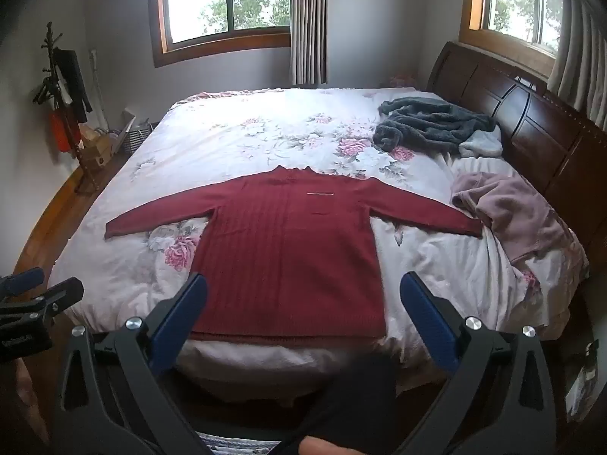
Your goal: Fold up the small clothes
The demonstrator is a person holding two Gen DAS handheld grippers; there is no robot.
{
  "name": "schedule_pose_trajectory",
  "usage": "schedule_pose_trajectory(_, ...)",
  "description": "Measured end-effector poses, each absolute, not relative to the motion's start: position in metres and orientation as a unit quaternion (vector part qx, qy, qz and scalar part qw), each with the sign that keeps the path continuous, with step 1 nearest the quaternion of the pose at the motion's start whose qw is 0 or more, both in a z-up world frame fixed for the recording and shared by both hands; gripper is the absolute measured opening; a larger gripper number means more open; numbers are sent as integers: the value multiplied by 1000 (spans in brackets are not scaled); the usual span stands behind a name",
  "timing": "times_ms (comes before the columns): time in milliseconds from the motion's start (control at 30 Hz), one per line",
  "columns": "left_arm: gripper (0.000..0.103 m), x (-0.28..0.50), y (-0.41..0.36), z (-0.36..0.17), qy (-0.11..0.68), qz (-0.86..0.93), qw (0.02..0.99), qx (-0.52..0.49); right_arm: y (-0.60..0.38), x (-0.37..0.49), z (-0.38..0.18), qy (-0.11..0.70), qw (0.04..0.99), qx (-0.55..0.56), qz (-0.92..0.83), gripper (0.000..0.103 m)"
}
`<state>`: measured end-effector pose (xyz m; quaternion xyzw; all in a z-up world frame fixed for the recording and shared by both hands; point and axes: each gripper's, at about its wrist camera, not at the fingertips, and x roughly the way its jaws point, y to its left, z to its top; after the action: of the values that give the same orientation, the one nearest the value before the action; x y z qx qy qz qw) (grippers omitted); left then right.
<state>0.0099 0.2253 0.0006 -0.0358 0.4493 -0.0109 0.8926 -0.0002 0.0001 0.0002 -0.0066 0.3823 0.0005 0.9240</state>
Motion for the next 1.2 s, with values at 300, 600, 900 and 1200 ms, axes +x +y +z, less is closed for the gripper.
schedule_pose_trajectory(300,99,8,226,2,444,-11,895,-36,2,1,-2,385,923,-7,-1,100)
schedule_pose_trajectory(600,99,9,226,3,443,-10,896,-34,0,-1,-1,380,925,-5,0,100)
schedule_pose_trajectory(900,99,8,226,5,441,-10,897,-33,-6,0,8,379,925,-5,0,100)
schedule_pose_trajectory(1200,99,9,226,7,439,-8,898,-33,-6,3,12,378,926,-5,-1,100)
